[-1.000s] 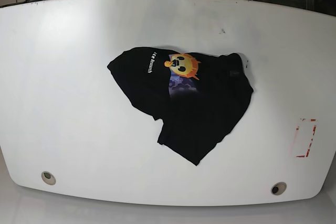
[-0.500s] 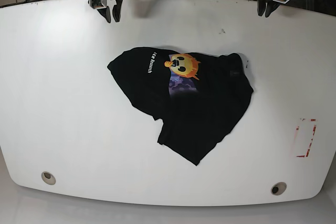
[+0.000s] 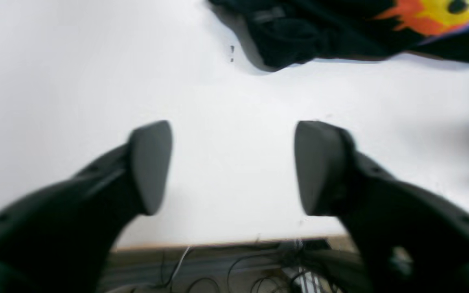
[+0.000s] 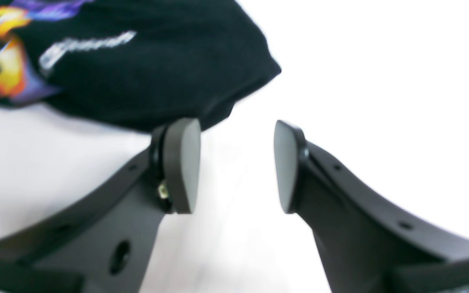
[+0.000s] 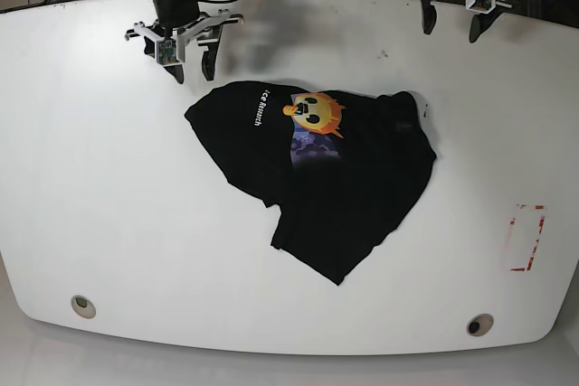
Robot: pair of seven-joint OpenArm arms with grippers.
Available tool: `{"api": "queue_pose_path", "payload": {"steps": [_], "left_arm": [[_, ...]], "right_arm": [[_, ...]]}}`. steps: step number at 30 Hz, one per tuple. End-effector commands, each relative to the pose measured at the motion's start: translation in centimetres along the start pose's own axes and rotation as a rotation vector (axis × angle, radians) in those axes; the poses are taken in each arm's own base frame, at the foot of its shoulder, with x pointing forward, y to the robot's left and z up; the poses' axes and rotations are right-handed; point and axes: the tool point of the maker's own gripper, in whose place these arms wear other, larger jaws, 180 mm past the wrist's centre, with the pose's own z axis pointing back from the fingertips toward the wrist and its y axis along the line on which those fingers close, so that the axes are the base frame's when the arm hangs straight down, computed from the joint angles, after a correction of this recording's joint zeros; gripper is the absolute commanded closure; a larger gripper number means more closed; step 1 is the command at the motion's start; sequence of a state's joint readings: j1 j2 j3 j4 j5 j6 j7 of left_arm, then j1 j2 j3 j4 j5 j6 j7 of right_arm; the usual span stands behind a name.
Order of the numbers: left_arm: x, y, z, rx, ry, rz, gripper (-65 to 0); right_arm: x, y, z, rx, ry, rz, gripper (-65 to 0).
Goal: Layout the t-shirt on the table in an organized manner, then fold the t-shirt properly
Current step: 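Move the right gripper down onto the black t-shirt's edge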
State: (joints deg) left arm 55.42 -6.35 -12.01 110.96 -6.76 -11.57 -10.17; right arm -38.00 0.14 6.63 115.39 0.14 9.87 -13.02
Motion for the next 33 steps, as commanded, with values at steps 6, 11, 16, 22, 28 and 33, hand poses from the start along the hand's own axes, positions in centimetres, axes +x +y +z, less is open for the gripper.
{"api": "queue_pose_path", "payload": {"steps": [6,11,16,22,28,33], "left_arm": [[2.7,-0.1,-1.3,-0.010,-0.104,-0.006,-50.1],[4.1,0.2,-2.5,-0.002,-0.151,-0.015,-50.1],[4.2,0.4,-3.6,0.001,-0.132,-0.019,-50.1],[5.4,0.6,-4.6,0.004,-0.164,-0.023,-50.1],[5.6,0.6,-4.7,0.005,-0.170,-0.024,-50.1],[5.6,0.7,-4.7,0.008,-0.170,-0.024,-50.1]], "right_arm": [[4.0,-0.8,-2.4,-0.017,-0.073,0.015,-29.0],[6.4,-1.6,-4.0,-0.035,-0.100,0.019,-29.0],[8.9,-1.7,-5.5,-0.034,-0.126,0.024,-29.2],[11.6,-0.1,-7.3,0.015,-0.144,0.037,-29.2],[13.5,3.4,-8.8,0.134,-0.157,0.098,-29.2],[13.7,5.7,-10.4,0.209,-0.148,0.118,-29.2]]}}
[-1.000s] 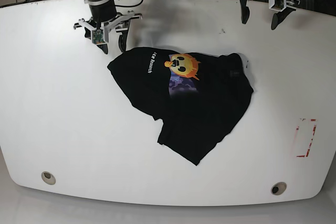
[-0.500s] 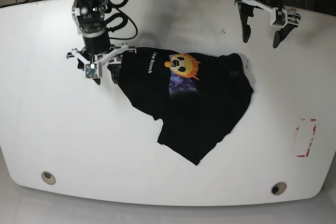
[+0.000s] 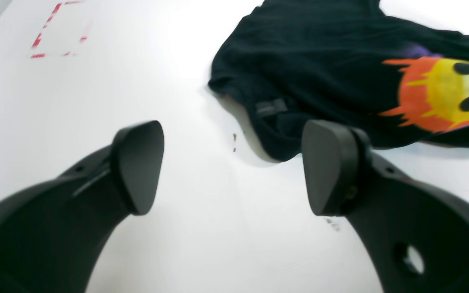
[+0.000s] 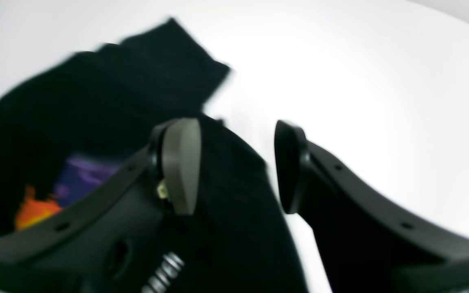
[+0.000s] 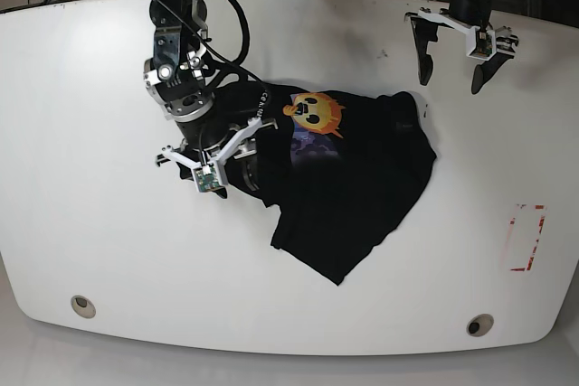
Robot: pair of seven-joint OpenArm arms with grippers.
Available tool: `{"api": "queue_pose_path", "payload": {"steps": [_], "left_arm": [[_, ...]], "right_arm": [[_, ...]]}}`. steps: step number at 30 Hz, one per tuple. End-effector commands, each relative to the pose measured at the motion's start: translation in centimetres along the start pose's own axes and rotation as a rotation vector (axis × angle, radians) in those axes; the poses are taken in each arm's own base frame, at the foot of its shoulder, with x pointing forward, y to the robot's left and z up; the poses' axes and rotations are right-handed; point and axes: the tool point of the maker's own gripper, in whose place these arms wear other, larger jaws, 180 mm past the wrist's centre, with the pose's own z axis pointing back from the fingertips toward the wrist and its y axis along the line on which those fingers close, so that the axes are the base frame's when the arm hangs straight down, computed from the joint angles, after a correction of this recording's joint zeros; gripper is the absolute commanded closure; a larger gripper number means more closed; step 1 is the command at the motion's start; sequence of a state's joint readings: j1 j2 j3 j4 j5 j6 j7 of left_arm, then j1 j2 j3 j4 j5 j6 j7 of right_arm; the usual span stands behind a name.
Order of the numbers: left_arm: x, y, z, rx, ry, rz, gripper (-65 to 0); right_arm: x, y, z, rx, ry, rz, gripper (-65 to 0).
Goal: Layout the t-shirt on the table in an organized manner, then fold the t-shirt properly
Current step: 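Move the right gripper down onto the black t-shirt's edge, then close the right gripper on the t-shirt fabric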
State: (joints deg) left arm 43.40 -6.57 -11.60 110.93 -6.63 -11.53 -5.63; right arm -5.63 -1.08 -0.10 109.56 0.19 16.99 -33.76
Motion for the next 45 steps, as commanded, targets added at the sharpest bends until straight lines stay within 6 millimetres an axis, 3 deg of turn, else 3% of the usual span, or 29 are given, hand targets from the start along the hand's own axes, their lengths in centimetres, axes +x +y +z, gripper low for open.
{"api": "queue_pose_path", "payload": {"steps": [1,9,33,36,42,45], "left_arm": [[1.1,0.2,0.2,0.002,-0.043,-0.005,-50.1],[1.1,1.8,0.5,0.043,-0.038,-0.027,-50.1],[0.6,1.8,0.9,0.047,-0.020,-0.024,-50.1],[0.6,1.8,0.9,0.048,-0.019,-0.023,-50.1],[0.5,1.7,0.9,0.044,-0.019,-0.021,-50.1],[0.5,1.6,0.9,0.042,-0.017,-0.019,-50.1]], "right_arm": [[1.5,0.3,-0.9,0.017,-0.040,0.009,-29.2],[2.0,1.7,-4.7,0.081,-0.013,0.037,-28.5],[3.5,7.7,-14.9,0.265,0.065,0.159,-29.5],[3.8,8.2,-15.3,0.275,0.047,0.146,-34.4],[3.5,8.5,-15.3,0.281,0.018,0.133,-52.8],[3.5,8.5,-15.2,0.278,0.016,0.131,-53.7]]}}
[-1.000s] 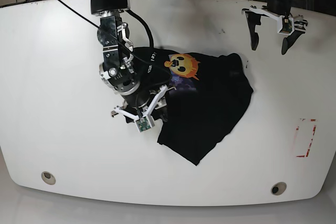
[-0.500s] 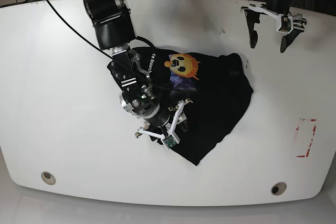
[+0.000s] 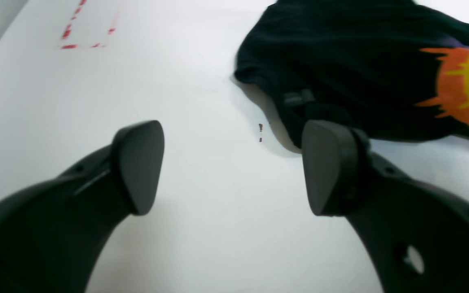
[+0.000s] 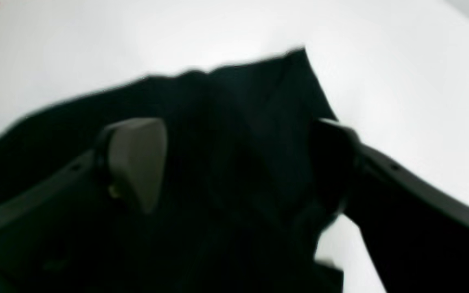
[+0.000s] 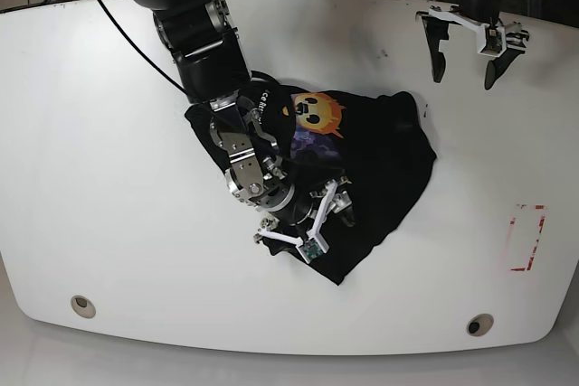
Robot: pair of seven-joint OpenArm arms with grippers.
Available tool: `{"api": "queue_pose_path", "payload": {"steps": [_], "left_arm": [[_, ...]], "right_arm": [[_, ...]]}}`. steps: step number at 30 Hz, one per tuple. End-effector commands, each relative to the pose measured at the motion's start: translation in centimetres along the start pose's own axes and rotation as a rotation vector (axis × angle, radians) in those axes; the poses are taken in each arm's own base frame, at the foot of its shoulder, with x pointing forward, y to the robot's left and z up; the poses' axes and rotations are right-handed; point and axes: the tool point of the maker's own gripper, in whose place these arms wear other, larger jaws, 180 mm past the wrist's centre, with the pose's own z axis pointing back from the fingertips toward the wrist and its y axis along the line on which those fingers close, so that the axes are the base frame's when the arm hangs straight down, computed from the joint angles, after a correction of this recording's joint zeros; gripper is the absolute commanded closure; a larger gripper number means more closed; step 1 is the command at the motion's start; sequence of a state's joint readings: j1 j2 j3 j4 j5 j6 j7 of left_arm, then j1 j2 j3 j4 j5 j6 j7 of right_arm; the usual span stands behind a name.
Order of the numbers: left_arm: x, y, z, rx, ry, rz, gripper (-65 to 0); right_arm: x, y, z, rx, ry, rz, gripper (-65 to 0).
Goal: Layout the t-shirt on the table in an organized manner, then fold the t-shirt properly
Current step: 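Close the right gripper on the t-shirt fabric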
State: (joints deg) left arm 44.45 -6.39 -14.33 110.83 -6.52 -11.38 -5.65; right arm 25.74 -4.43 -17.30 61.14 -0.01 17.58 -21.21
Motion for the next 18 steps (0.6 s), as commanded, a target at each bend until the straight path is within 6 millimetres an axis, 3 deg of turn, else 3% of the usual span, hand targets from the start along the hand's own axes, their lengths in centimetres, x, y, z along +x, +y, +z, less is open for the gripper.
{"api": "queue_pose_path", "payload": {"steps": [1,9,13,18], "left_arm": [[0.9,0.0,0.2,-0.004,-0.035,0.000,-50.1],[0.9,0.0,0.2,-0.003,-0.035,0.001,-50.1],[0.9,0.0,0.2,-0.003,-0.035,0.001,-50.1],[0.9,0.0,0.1,-0.003,-0.038,0.001,-50.1]], "right_arm": [[2.7,-0.5,0.1,-0.012,-0.067,0.008,-53.7],[0.3,-3.2,1.1,-0.053,-0.029,0.009,-53.7],[-0.2,-5.8,2.2,-0.091,-0.044,-0.057,-53.7],[-1.4,-7.5,2.6,-0.118,-0.026,-0.105,-53.9]]}}
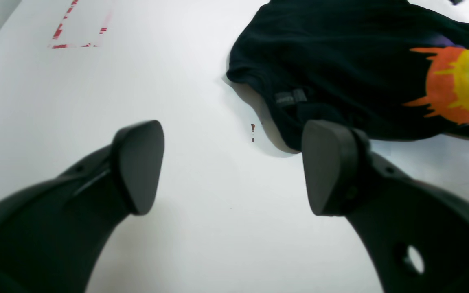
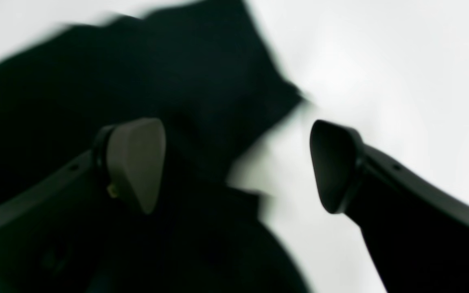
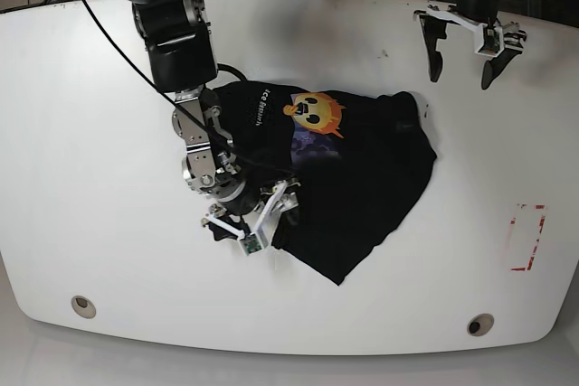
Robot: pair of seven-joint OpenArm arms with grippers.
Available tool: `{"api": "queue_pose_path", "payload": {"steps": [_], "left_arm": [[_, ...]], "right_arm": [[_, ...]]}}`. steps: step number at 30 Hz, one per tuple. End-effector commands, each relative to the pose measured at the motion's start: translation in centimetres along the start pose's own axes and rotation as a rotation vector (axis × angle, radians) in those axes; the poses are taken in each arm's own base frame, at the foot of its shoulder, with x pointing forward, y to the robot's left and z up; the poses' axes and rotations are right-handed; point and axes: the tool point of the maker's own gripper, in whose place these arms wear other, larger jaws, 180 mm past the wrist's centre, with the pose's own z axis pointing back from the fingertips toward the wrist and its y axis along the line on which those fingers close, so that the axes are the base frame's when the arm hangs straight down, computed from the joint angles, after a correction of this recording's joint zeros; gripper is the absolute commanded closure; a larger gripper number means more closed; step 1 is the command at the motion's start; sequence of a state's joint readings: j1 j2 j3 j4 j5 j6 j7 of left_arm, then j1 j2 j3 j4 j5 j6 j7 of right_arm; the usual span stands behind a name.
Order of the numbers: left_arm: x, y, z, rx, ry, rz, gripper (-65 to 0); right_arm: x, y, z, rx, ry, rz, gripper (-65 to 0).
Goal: Layout the t-shirt on the table in an organized manner, then fold the t-shirt properly
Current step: 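Close the right gripper on the t-shirt fabric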
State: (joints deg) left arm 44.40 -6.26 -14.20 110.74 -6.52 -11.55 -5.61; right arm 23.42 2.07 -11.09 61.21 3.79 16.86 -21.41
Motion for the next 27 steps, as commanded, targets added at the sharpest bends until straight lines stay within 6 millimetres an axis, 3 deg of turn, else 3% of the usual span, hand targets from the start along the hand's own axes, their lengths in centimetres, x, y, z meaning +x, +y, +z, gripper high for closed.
{"api": "queue_pose_path", "payload": {"steps": [1,12,20,27], "left_arm": [[1.0,0.1,0.1,0.001,-0.040,-0.002,-50.1],[1.1,0.1,0.0,0.000,-0.043,-0.002,-50.1],[1.0,0.1,0.1,0.000,-0.041,-0.002,-50.1],[0.7,0.1,0.1,0.001,-0.032,0.000,-50.1]], "right_arm": [[2.7,-0.3,0.0,0.011,-0.069,0.000,-53.9],[-0.1,0.9,-0.9,0.069,0.005,-0.015,-53.9],[-0.7,2.7,-1.3,0.105,0.018,-0.020,-53.9],[-0.4,5.5,-1.7,0.155,0.020,0.011,-53.9]]}}
